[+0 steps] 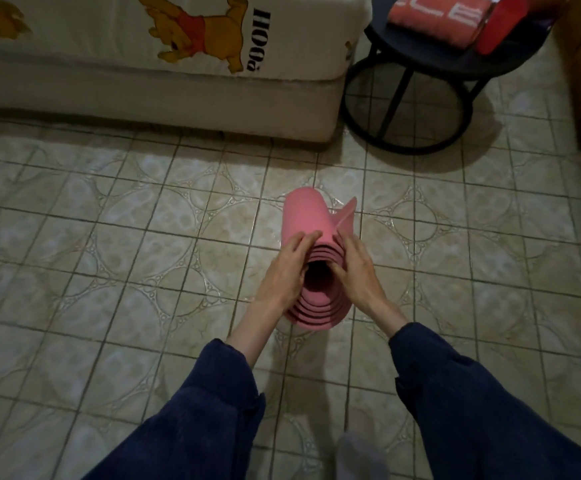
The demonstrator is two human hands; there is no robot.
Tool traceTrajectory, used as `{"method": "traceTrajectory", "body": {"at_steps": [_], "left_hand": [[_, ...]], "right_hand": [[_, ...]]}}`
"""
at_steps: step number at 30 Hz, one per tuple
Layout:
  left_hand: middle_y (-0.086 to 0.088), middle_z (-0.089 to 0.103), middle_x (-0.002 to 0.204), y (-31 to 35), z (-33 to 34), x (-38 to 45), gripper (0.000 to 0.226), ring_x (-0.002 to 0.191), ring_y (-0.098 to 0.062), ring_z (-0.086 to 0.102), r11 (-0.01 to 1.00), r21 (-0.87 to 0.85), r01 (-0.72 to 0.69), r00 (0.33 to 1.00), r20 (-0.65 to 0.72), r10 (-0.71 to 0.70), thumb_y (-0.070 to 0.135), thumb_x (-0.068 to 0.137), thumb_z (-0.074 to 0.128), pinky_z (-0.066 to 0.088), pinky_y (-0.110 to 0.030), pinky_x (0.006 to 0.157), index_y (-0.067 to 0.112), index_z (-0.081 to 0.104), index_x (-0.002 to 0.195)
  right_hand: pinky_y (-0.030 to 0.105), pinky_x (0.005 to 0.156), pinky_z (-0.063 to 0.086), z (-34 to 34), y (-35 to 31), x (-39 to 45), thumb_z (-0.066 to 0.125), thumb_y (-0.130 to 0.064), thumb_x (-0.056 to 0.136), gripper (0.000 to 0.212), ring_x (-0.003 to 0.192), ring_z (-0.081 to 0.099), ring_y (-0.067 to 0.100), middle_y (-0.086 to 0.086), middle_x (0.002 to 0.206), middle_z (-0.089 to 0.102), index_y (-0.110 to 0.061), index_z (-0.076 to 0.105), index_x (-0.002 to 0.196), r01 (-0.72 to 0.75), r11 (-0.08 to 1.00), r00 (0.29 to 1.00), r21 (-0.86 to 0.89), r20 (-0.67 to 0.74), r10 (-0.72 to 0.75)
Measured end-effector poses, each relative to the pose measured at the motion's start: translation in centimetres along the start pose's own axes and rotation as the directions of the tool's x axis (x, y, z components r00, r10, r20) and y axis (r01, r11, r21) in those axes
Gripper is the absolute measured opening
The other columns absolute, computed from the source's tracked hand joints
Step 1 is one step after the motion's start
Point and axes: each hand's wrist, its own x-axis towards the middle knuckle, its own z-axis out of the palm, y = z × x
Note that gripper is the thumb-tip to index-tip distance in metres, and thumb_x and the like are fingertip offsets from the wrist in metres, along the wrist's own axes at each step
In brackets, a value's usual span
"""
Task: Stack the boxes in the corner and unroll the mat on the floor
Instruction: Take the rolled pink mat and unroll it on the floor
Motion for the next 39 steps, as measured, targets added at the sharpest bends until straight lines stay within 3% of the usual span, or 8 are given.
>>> {"method": "traceTrajectory", "body": {"at_steps": [4, 9, 17, 24, 28, 30, 34, 39], "left_hand": [[-0.011, 0.025, 0.155, -2.1, 1.2, -2.8, 0.071, 0.139, -0.032, 0.034, 0.997, 0.052, -0.063, 0.993, 0.105, 0.057, -0.006, 0.088, 0.047, 0.037, -0.043, 0.110, 0.031, 0.028, 0.146], [-0.010, 0.013, 0.158, -6.7, 3.9, -6.5, 0.085, 0.142, -0.033, 0.028, 0.988, 0.091, -0.128, 0.975, 0.196, 0.108, -0.013, 0.082, 0.047, 0.037, -0.049, 0.110, 0.037, 0.023, 0.147], [-0.010, 0.009, 0.159, -14.6, 10.4, -6.8, 0.088, 0.142, -0.033, 0.027, 0.976, 0.159, -0.146, 0.985, 0.115, 0.129, -0.013, 0.080, 0.052, 0.042, -0.047, 0.107, 0.034, 0.022, 0.147], [-0.010, 0.009, 0.159, -20.0, 17.6, -3.7, 0.086, 0.142, -0.033, 0.026, 0.955, 0.229, -0.186, 0.982, 0.018, 0.186, -0.009, 0.084, 0.052, 0.042, -0.047, 0.107, 0.038, 0.018, 0.148], [-0.006, 0.005, 0.161, -22.8, 19.4, -1.6, 0.078, 0.145, -0.034, 0.019, 0.949, 0.245, -0.197, 0.979, -0.004, 0.204, -0.003, 0.091, 0.047, 0.036, -0.051, 0.110, 0.040, 0.014, 0.148], [-0.005, 0.006, 0.161, -24.2, 19.7, -0.2, 0.072, 0.145, -0.035, 0.020, 0.950, 0.241, -0.200, 0.978, -0.007, 0.208, 0.001, 0.094, 0.044, 0.036, -0.053, 0.110, 0.040, 0.017, 0.147], [-0.006, 0.012, 0.160, -26.4, 20.3, 1.1, 0.068, 0.144, -0.034, 0.022, 0.950, 0.223, -0.217, 0.975, -0.004, 0.223, 0.003, 0.093, 0.047, 0.037, -0.051, 0.110, 0.038, 0.024, 0.147], [-0.008, 0.012, 0.160, -28.8, 21.5, 2.0, 0.078, 0.144, -0.032, 0.023, 0.938, 0.279, -0.206, 0.979, 0.065, 0.196, 0.000, 0.089, 0.054, 0.038, -0.048, 0.110, 0.035, 0.017, 0.149]], "right_hand": [[0.038, 0.106, 0.040, 3.6, 2.4, -2.7, 0.055, -0.003, 0.088, 0.063, 0.130, 0.046, 0.026, 0.009, 0.145, 0.043, -0.016, 0.028, 0.144, -0.045, 0.998, 0.999, 0.039, -0.017, 0.045], [0.030, 0.113, 0.029, 9.5, 5.3, -6.1, 0.057, 0.000, 0.086, 0.068, 0.137, 0.037, 0.023, 0.010, 0.149, 0.037, -0.013, 0.028, 0.146, -0.037, 0.998, 0.997, 0.054, -0.064, 0.041], [0.044, 0.115, 0.032, 18.1, 11.2, -4.4, 0.054, 0.007, 0.084, 0.070, 0.139, 0.033, 0.024, 0.009, 0.152, 0.030, -0.014, 0.028, 0.146, 0.033, 0.990, 0.991, 0.136, -0.131, -0.015], [0.018, 0.105, 0.031, 22.3, 17.8, -0.4, 0.047, 0.015, 0.081, 0.083, 0.136, 0.037, 0.020, 0.010, 0.153, 0.022, -0.012, 0.012, 0.150, 0.063, 0.994, 0.987, 0.089, -0.156, -0.049], [0.043, 0.115, 0.031, 24.6, 20.6, 2.6, 0.049, 0.017, 0.078, 0.087, 0.143, 0.027, 0.028, 0.011, 0.158, 0.012, -0.012, 0.011, 0.151, 0.124, 0.991, 0.979, 0.051, -0.168, -0.114], [0.047, 0.116, 0.030, 25.5, 21.4, 4.1, 0.051, 0.019, 0.077, 0.089, 0.145, 0.022, 0.026, 0.011, 0.159, 0.011, -0.012, 0.011, 0.150, 0.152, 0.988, 0.973, 0.031, -0.179, -0.144], [0.037, 0.116, 0.030, 27.3, 21.7, 5.5, 0.050, 0.021, 0.077, 0.086, 0.131, 0.023, 0.004, 0.012, 0.159, 0.009, -0.008, 0.013, 0.150, 0.156, 0.986, 0.973, 0.062, -0.179, -0.143], [0.027, 0.104, 0.039, 29.1, 23.7, 6.7, 0.052, 0.020, 0.079, 0.093, 0.126, 0.031, 0.005, 0.006, 0.160, -0.002, -0.018, 0.006, 0.150, 0.097, 0.994, 0.991, 0.048, -0.096, -0.092]]}}
